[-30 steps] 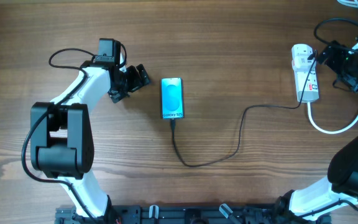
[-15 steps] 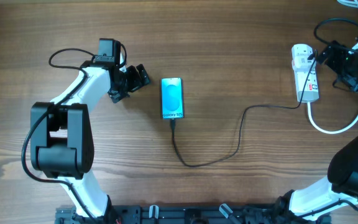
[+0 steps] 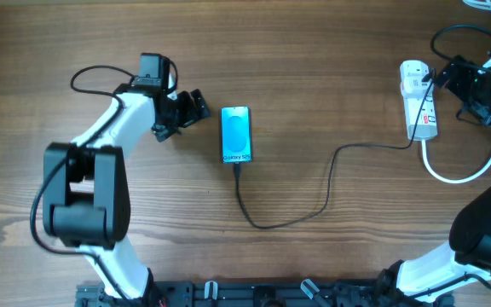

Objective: Plug charger to phone and switch on socket

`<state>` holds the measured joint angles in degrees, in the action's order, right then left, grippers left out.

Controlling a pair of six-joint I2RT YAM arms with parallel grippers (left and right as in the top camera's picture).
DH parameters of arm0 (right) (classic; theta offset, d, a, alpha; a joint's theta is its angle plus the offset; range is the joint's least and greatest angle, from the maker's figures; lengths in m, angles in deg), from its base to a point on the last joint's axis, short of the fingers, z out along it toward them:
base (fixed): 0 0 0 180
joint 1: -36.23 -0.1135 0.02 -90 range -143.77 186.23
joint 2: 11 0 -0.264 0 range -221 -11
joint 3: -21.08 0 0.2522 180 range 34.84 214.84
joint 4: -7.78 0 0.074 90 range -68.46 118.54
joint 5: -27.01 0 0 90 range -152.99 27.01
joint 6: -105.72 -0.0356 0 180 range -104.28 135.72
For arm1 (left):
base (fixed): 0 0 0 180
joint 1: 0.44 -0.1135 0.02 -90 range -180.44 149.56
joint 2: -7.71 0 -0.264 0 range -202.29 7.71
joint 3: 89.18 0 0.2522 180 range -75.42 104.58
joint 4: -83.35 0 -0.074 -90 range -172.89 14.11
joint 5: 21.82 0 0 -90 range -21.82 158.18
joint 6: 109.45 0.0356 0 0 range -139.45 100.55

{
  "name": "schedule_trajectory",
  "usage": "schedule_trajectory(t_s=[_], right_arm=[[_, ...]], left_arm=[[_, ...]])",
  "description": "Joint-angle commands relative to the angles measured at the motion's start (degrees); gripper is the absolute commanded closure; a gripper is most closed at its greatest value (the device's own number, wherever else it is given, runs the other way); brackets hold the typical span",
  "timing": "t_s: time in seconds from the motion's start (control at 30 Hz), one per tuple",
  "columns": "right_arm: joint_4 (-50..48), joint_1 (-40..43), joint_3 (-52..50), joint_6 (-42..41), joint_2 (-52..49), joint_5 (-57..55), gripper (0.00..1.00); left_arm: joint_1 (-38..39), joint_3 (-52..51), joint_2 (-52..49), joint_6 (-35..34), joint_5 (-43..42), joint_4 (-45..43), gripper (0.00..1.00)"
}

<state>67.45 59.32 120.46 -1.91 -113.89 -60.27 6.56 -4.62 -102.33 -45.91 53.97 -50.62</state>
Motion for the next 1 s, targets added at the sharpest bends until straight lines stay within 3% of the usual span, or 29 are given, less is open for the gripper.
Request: schedule_trajectory(t_s=[0.0, 0.33, 0.67, 0.97], right_arm=[[-0.26, 0.13, 0.15, 1.07, 0.46, -0.55, 0.00], [-0.26, 0.13, 0.15, 1.07, 0.46, -0.55, 0.00], [-0.26, 0.13, 0.15, 1.07, 0.46, -0.55, 0.00], [-0.26, 0.13, 0.15, 1.07, 0.46, -0.55, 0.00]], left_arm=[[4.59, -0.31, 11.80, -0.13, 0.39, -0.07, 0.00], [7.93, -0.31, 29.35, -0.13, 0.39, -0.07, 0.00], [7.67, -0.90, 29.79, 0.70, 1.27, 1.40, 0.00], [7.67, -11.96, 29.90, 0.74, 2.16, -3.37, 0.00]])
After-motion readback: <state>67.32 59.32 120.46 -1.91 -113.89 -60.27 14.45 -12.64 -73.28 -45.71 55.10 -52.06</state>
